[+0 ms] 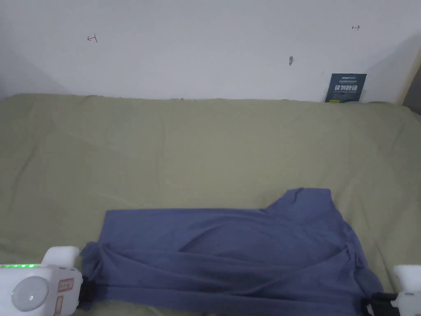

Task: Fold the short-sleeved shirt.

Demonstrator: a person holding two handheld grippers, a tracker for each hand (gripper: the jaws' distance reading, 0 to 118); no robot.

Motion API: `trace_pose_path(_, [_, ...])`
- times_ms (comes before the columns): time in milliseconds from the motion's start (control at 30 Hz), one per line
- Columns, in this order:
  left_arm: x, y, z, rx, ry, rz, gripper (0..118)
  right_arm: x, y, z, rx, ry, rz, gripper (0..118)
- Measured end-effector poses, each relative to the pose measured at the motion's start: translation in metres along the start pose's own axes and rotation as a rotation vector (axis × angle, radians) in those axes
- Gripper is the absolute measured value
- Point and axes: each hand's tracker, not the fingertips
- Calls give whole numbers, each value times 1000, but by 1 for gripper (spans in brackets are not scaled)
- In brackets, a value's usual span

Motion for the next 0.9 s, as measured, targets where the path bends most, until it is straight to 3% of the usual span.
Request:
trace_pose_path(267, [-11,-31,6,-10,-25,45,6,-8,-35,1,-36,9,-10,12])
trace_pose_path(333, [-13,-31,5,-4,-66,70,10,-5,-34,-1,-29,-2,-50,16])
trace_pose_path(367, [-14,-30,4,-13,-53,65,46,-5,-34,-1,-32,-18,-77,50])
trace_pose_path(400, [-15,-33,3,-12,-41,53,90,-3,-33,0,-42,-22,-72,90])
trace_pose_path(433, [-16,-34,5,-5,-33,43,118,-1,-35,3,-40,-25,-70,117])
trace_pose_path(467, [-18,-37,12,26,-20,40,114,0,-32,14,9,-34,-75,117])
trace_pose_path(633, [-34,-5,25,88,4,53,114,5,-5,28,58,-86,-65,117])
trace_pose_path(700, [-34,18,30,117,-1,73,112,6,15,27,114,-92,-105,114])
trace_pose_path(733, [-35,27,30,129,-15,87,111,7,23,26,136,-83,-121,108])
trace_pose_path(767, [-36,38,28,140,-34,105,104,8,32,24,162,-84,-135,89])
trace_pose_path(800, [-36,50,24,140,-50,116,84,8,43,22,179,-95,-136,69])
trace_pose_path(833, [-36,59,18,146,-64,113,43,8,52,18,181,-97,-134,44])
trace_pose_path(867, [-33,69,12,161,-71,99,0,7,62,13,189,-107,-134,9])
trace_pose_path(900, [-30,77,1,197,-42,92,0,7,70,7,204,-122,-136,1])
